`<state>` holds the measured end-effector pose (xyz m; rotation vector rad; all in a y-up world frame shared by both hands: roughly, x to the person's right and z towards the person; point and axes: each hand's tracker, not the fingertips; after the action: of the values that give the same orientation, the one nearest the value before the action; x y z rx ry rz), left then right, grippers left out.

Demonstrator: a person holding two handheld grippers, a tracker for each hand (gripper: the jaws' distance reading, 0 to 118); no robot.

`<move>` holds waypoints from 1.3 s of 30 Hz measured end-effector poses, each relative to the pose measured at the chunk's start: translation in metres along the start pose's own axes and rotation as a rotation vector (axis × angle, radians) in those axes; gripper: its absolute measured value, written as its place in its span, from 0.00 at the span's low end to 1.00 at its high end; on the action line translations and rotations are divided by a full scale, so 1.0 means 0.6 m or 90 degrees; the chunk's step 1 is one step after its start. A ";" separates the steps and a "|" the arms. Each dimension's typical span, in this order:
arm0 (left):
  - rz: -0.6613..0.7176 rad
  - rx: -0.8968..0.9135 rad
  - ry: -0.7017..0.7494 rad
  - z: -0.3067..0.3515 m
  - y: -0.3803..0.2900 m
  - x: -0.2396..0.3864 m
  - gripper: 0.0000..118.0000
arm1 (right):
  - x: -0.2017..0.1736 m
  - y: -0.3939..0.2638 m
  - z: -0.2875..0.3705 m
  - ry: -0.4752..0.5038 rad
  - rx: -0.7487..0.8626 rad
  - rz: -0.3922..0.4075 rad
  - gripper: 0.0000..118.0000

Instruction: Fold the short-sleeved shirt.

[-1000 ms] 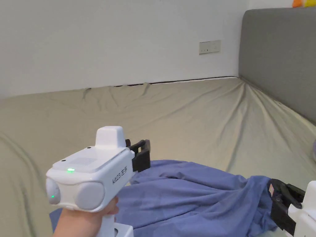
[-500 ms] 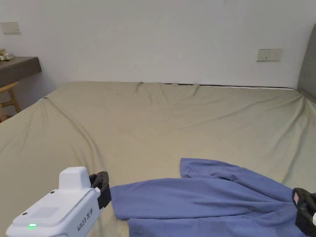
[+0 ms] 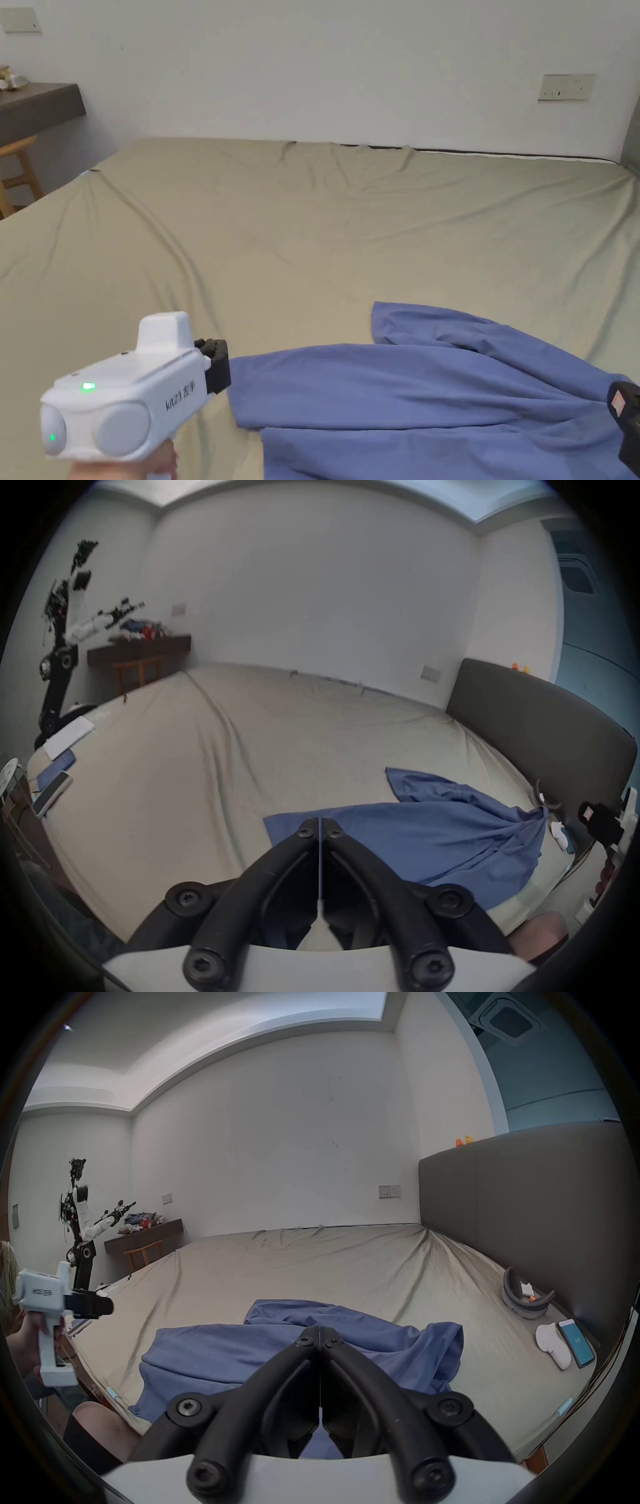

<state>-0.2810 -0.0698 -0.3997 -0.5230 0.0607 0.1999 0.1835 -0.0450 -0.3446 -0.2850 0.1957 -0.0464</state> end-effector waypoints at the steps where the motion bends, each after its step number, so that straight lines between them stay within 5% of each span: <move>1: -0.016 -0.028 -0.007 -0.027 0.011 -0.006 0.18 | 0.002 0.000 -0.001 0.000 -0.004 -0.002 0.00; 4: 0.030 -0.107 -0.002 -0.123 0.032 -0.034 0.92 | 0.014 0.002 -0.011 -0.007 -0.011 -0.012 0.00; 5: 0.041 -0.133 -0.005 -0.155 0.036 -0.040 0.94 | 0.016 0.003 -0.013 -0.007 -0.013 -0.017 0.00; 9: -0.012 -0.171 0.042 -0.231 0.027 -0.023 0.89 | 0.023 0.000 -0.016 -0.017 -0.024 -0.024 0.00; 13: 0.044 -0.226 0.057 -0.259 -0.007 -0.004 0.80 | 0.032 -0.003 -0.011 -0.043 -0.042 -0.021 0.00; 15: 0.024 -0.245 0.051 -0.287 -0.028 -0.006 0.68 | 0.038 -0.004 -0.005 -0.052 -0.041 -0.026 0.00; 19: -0.066 -0.217 0.090 -0.270 -0.045 0.042 0.63 | 0.052 -0.004 0.004 -0.077 -0.043 -0.045 0.00; 21: -0.061 -0.203 0.076 -0.260 -0.044 0.058 0.42 | 0.056 -0.004 0.007 -0.084 -0.043 -0.060 0.00; 22: -0.067 -0.197 0.067 -0.257 -0.045 0.067 0.14 | 0.057 -0.003 0.008 -0.085 -0.042 -0.067 0.00; 23: -0.058 -0.204 0.030 -0.255 -0.041 0.066 0.02 | 0.057 -0.003 0.010 -0.085 -0.040 -0.071 0.00; 26: -0.106 -0.194 0.053 -0.240 -0.045 0.092 0.02 | 0.053 0.000 0.014 -0.094 -0.033 -0.058 0.00; 35: 0.048 -0.077 -0.032 -0.125 0.031 0.037 0.02 | 0.047 0.035 0.011 -0.136 0.011 -0.056 0.00; 39: 0.042 -0.044 -0.035 -0.099 0.049 0.012 0.02 | 0.085 0.058 0.004 -0.161 -0.022 -0.063 0.00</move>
<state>-0.2804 -0.0736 -0.4664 -0.5842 0.0178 0.2811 0.2346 -0.0150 -0.3617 -0.3317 -0.0693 -0.1046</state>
